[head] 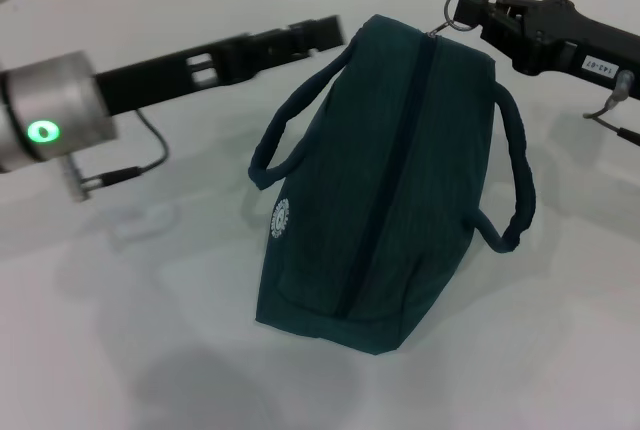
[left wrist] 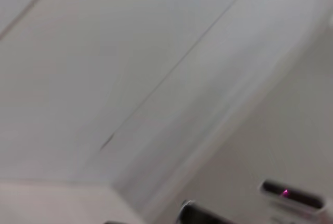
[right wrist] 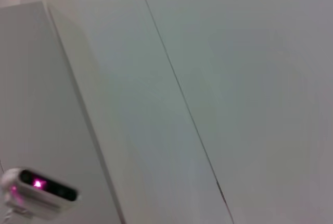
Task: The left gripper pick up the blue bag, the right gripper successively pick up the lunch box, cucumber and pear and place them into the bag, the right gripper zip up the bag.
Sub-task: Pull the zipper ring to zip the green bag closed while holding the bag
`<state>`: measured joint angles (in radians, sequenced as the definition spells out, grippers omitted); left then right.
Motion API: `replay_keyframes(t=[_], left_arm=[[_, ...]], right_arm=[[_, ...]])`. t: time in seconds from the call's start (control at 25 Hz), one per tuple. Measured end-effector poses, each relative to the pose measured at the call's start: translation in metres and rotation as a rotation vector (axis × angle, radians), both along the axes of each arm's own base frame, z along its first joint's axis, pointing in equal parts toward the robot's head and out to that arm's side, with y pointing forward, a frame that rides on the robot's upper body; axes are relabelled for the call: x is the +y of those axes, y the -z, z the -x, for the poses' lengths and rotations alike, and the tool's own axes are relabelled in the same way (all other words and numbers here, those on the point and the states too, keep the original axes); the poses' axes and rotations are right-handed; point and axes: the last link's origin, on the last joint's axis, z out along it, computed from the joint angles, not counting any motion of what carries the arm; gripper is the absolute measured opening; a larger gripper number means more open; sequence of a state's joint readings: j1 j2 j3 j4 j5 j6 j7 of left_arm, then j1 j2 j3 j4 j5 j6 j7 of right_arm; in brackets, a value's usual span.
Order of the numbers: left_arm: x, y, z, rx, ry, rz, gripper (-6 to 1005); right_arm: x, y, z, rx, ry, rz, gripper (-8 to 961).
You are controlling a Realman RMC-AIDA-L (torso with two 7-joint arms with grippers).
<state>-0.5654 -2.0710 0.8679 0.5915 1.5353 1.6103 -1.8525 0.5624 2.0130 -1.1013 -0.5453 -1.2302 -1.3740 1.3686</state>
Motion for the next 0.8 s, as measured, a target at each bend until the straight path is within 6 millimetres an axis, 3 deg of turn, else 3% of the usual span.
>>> replay_keyframes(t=[0.12,0.56,0.8], left_arm=[[0.012,0.014,-0.01,0.071,-0.003,0.024,884],[0.033,0.027,-0.011,0.169,-0.101,0.031,879],[0.031,0.037,-0.02,0.216,-0.057,0.074,875]], right_arm=[[-0.001,0.0,0.0,-0.002,-0.009,-0.005,21],[-0.003,-0.001,0.001,0.011,-0.025,-0.017,22],[-0.005,-0.002,0.0,0.022,-0.027,-0.022,23]])
